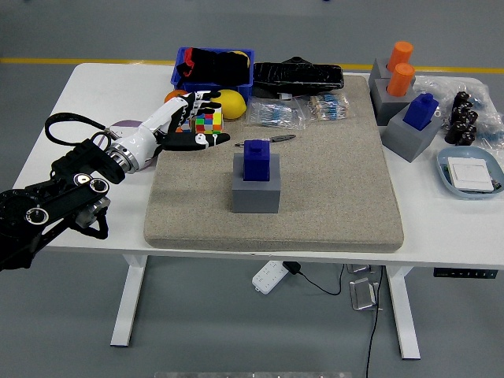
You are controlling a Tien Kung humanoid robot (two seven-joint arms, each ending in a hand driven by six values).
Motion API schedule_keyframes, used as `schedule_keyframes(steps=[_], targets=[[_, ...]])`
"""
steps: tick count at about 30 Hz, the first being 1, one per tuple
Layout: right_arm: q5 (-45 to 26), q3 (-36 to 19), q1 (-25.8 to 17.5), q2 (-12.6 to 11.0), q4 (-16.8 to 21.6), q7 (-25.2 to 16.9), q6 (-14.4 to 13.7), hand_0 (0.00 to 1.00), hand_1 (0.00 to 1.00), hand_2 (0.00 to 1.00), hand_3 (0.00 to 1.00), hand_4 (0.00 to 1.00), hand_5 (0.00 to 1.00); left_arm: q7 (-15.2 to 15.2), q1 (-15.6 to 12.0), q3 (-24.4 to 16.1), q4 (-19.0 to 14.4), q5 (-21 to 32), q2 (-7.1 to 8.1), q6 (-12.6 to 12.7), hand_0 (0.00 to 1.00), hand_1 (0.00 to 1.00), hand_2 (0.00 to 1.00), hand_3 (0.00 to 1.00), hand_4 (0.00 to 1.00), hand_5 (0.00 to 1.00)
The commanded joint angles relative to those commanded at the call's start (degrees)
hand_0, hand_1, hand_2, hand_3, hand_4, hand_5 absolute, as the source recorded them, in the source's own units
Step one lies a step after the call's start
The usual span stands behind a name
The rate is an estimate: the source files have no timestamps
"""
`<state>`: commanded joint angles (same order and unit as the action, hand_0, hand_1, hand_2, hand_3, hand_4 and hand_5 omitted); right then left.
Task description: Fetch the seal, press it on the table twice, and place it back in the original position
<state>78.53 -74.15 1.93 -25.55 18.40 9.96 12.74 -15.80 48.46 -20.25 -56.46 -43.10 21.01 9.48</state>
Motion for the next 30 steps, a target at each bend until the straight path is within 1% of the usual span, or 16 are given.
schedule_keyframes(steps=[2, 3, 4, 7, 11, 17, 21, 22, 25, 30], targets=[[0.0, 0.0, 0.0, 0.0, 0.0, 0.0, 0.0, 0.830, 0.740, 0.736, 0.706, 0.786, 0.597, 0.0, -0.2, 0.0, 0.1, -0.3, -0.25, 0.3, 0.961, 0.881, 0.854, 0.921, 0.998, 0.155], [0.0, 0.2, 0.0, 0.0, 0.0, 0.0, 0.0, 0.830, 0.740, 0.736, 0.706, 0.786, 0.597, 0.1, -0.5, -0.1, 0.5, -0.6, -0.72, 0.5, 0.961, 0.881, 0.854, 0.921, 0.998, 0.155], [0.0, 0.3, 0.1, 0.0, 0.0, 0.0, 0.0, 0.829, 0.740, 0.736, 0.706, 0.787, 0.594, 0.1, -0.8, -0.1, 0.7, -0.9, -1.06, 0.6, 0.957, 0.871, 0.848, 0.920, 0.905, 0.002], [-0.1, 0.7, 0.2, 0.0, 0.0, 0.0, 0.1, 0.829, 0.740, 0.736, 0.706, 0.787, 0.594, 0.5, -2.0, -0.7, 1.4, -2.1, -2.36, 0.8, 0.957, 0.871, 0.848, 0.920, 0.905, 0.002], [-0.2, 1.2, 0.3, -0.2, 0.0, -0.1, 0.1, 0.829, 0.740, 0.736, 0.706, 0.788, 0.594, 0.6, -2.8, -1.6, 1.6, -2.4, -3.59, 0.8, 0.956, 0.870, 0.847, 0.918, 0.900, 0.002], [-0.3, 1.7, 0.5, -0.4, 0.1, -0.1, 0.1, 0.829, 0.740, 0.736, 0.706, 0.789, 0.593, 0.7, -3.2, -2.7, 1.8, -1.9, -5.00, 0.9, 0.953, 0.856, 0.840, 0.916, 0.901, 0.002], [-0.4, 1.9, 0.5, -0.4, 0.1, -0.1, 0.1, 0.829, 0.740, 0.736, 0.706, 0.789, 0.593, 0.8, -3.3, -2.7, 1.6, -1.0, -5.65, 0.7, 0.953, 0.856, 0.840, 0.916, 0.901, 0.002], [-0.4, 1.9, 0.5, -0.5, 0.1, -0.1, 0.1, 0.830, 0.740, 0.736, 0.706, 0.790, 0.594, 0.9, -3.4, -2.7, 1.5, -0.5, -5.82, 0.6, 0.954, 0.834, 0.820, 0.912, 0.897, 0.002], [-0.3, 2.1, 0.5, -0.5, 0.1, -0.1, 0.1, 0.830, 0.740, 0.736, 0.706, 0.790, 0.594, 1.0, -3.7, -2.6, 1.2, 0.1, -6.35, 0.4, 0.954, 0.834, 0.820, 0.912, 0.897, 0.002], [-0.4, 2.3, 0.3, -0.4, 0.1, -0.1, 0.1, 0.830, 0.740, 0.736, 0.706, 0.790, 0.594, 0.6, -3.9, -2.0, 2.0, 1.3, -7.29, 0.2, 0.952, 0.816, 0.800, 0.904, 0.894, 0.002]])
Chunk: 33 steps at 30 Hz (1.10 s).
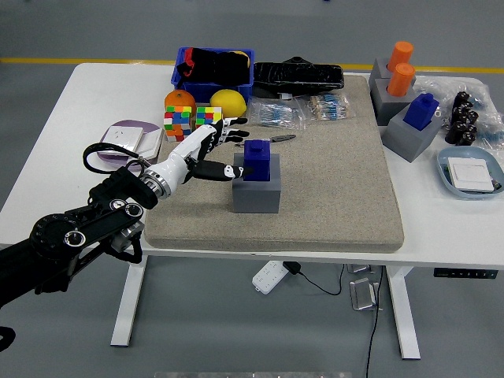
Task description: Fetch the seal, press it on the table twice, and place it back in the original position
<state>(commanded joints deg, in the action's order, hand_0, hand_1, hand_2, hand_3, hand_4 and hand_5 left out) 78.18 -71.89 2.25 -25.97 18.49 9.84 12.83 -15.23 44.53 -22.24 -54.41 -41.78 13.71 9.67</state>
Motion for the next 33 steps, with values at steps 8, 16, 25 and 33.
schedule_keyframes(steps=[8, 16, 25, 33], targets=[[-0.2, 0.4, 0.0, 0.1, 0.3, 0.0, 0.0, 0.830, 0.740, 0.736, 0.706, 0.790, 0.594, -0.5, -0.2, 0.8, 1.5, 1.2, -1.10, 0.4, 0.950, 0.811, 0.788, 0.901, 0.890, 0.002], [-0.2, 0.1, -0.2, 0.2, 0.3, -0.1, 0.0, 0.830, 0.740, 0.736, 0.707, 0.790, 0.594, -0.6, -0.3, 0.1, 2.6, 1.9, -2.85, 0.6, 0.943, 0.804, 0.765, 0.883, 0.848, 0.002], [-0.1, -0.2, -0.4, 0.5, 0.3, -0.1, 0.1, 0.830, 0.740, 0.736, 0.707, 0.791, 0.593, -0.8, -0.3, 0.5, 3.8, 2.7, -4.55, 0.9, 0.940, 0.789, 0.729, 0.883, 0.778, 0.002], [-0.2, -0.5, -0.3, 0.7, 0.3, -0.3, 0.3, 0.830, 0.740, 0.736, 0.707, 0.792, 0.593, -0.9, -0.1, 0.6, 4.5, 2.5, -5.74, 2.0, 0.912, 0.743, 0.695, 0.875, 0.691, 0.002]])
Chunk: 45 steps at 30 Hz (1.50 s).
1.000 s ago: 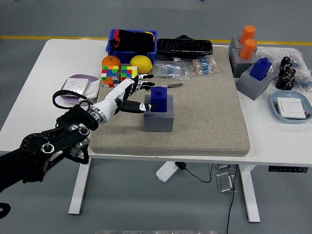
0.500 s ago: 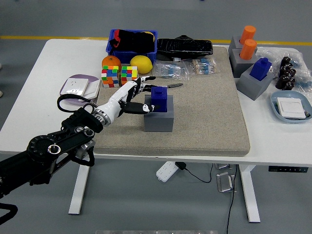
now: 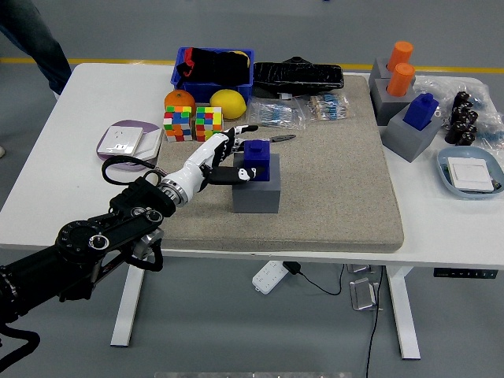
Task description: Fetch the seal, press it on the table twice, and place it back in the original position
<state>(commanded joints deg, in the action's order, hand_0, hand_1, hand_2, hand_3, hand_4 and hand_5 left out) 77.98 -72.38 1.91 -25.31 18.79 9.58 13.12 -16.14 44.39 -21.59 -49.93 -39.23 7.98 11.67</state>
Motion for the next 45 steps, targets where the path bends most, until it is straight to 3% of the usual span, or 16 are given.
schedule_keyframes(steps=[1, 6, 7, 12, 14, 29, 39, 45], targets=[[0.0, 0.0, 0.0, 0.0, 0.0, 0.0, 0.0, 0.830, 0.741, 0.737, 0.708, 0.794, 0.591, 0.0, 0.0, 0.0, 0.0, -0.1, -0.06, 0.1, 0.879, 0.698, 0.633, 0.855, 0.625, 0.002], [0.0, -0.2, 0.0, 0.0, 0.0, 0.0, 0.0, 0.830, 0.741, 0.737, 0.708, 0.794, 0.591, 0.1, 0.0, 0.2, 0.4, -1.0, -0.44, 1.6, 0.879, 0.698, 0.633, 0.855, 0.625, 0.002], [0.0, -0.2, 0.0, 0.0, 0.0, 0.0, 0.0, 0.830, 0.741, 0.736, 0.708, 0.795, 0.591, 0.0, 0.0, 0.2, 0.5, -1.0, -0.51, 1.9, 0.855, 0.566, 0.512, 0.845, 0.513, 0.002], [0.0, -0.2, -0.1, 0.0, -0.1, 0.0, 0.0, 0.830, 0.741, 0.736, 0.708, 0.795, 0.591, -0.5, 0.0, 0.0, 0.6, -0.3, -0.72, 2.9, 0.855, 0.566, 0.512, 0.845, 0.513, 0.002], [0.0, -0.2, -0.1, 0.0, 0.0, 0.0, 0.0, 0.830, 0.740, 0.736, 0.708, 0.796, 0.592, -0.8, -0.1, -0.2, 0.7, 0.0, -0.79, 3.0, 0.844, 0.533, 0.468, 0.840, 0.501, 0.002], [0.0, -0.4, -0.1, 0.1, 0.0, -0.1, 0.0, 0.830, 0.741, 0.736, 0.708, 0.799, 0.593, -1.7, -0.5, -2.4, 0.1, 0.4, -0.66, 2.9, 0.845, 0.540, 0.464, 0.835, 0.492, 0.002], [0.0, 0.0, -0.2, 0.0, 0.0, -0.1, 0.0, 0.830, 0.741, 0.737, 0.708, 0.802, 0.592, -2.4, -0.7, -7.7, -1.1, -2.9, 1.21, 3.6, 0.848, 0.549, 0.471, 0.834, 0.502, 0.002], [0.0, 0.2, -0.1, -0.1, 0.0, -0.1, 0.0, 0.831, 0.741, 0.737, 0.708, 0.803, 0.592, -3.1, -0.9, -9.5, 1.2, -3.7, 3.16, 4.3, 0.847, 0.550, 0.472, 0.833, 0.505, 0.002]])
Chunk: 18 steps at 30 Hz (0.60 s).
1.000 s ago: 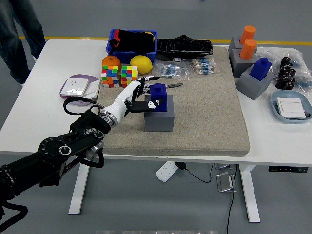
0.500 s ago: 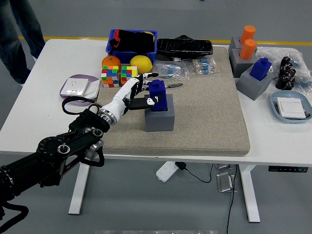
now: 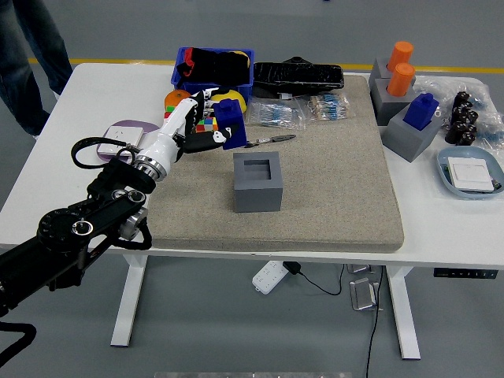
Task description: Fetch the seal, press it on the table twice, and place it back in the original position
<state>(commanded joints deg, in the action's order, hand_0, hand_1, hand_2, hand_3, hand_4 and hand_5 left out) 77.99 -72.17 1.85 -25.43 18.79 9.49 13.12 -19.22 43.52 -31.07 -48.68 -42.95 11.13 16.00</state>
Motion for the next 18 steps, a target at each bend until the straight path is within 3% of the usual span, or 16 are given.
schedule_keyframes(steps=[8, 18], targets=[[0.1, 0.2, -0.1, -0.1, 0.0, 0.0, 0.0, 0.831, 0.741, 0.736, 0.708, 0.804, 0.592, -3.1, -2.5, 0.9, 4.9, 2.8, 0.75, 2.4, 0.844, 0.548, 0.471, 0.832, 0.507, 0.002], [0.1, 0.6, -0.1, 0.0, 0.2, -0.1, 0.0, 0.831, 0.741, 0.737, 0.709, 0.805, 0.594, -6.8, -6.3, 3.6, 9.8, 6.1, -0.88, 6.0, 0.845, 0.544, 0.459, 0.817, 0.511, 0.002]])
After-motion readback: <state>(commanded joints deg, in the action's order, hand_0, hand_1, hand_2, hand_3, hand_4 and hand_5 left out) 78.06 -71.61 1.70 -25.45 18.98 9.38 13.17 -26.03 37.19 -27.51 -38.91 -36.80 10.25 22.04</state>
